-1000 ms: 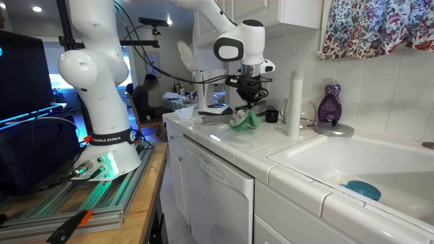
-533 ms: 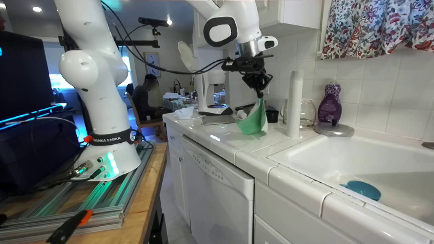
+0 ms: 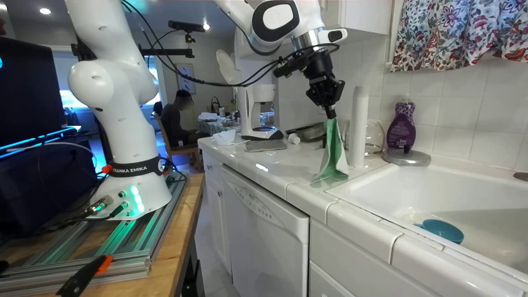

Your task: Turn the rag around, then unfold it

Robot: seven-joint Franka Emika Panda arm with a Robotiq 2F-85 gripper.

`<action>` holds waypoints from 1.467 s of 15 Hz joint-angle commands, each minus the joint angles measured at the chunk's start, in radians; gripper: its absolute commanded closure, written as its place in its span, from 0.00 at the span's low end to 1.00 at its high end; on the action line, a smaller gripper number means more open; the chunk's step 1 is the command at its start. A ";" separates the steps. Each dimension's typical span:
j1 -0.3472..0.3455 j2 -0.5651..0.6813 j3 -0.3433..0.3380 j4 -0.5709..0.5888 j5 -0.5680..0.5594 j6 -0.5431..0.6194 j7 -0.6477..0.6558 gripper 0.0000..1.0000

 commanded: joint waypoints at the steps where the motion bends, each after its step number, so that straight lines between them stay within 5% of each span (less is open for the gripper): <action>1: 0.092 0.064 -0.002 0.076 -0.046 -0.081 0.042 1.00; 7: 0.239 0.258 0.067 0.169 0.184 -0.070 -0.177 1.00; 13: 0.219 0.398 0.194 0.255 0.405 -0.102 -0.321 1.00; 18: 0.196 0.471 0.235 0.311 0.446 -0.138 -0.342 1.00; 19: 0.189 0.484 0.244 0.321 0.457 -0.144 -0.346 0.74; 22: 0.166 0.481 0.269 0.325 0.493 -0.184 -0.365 0.60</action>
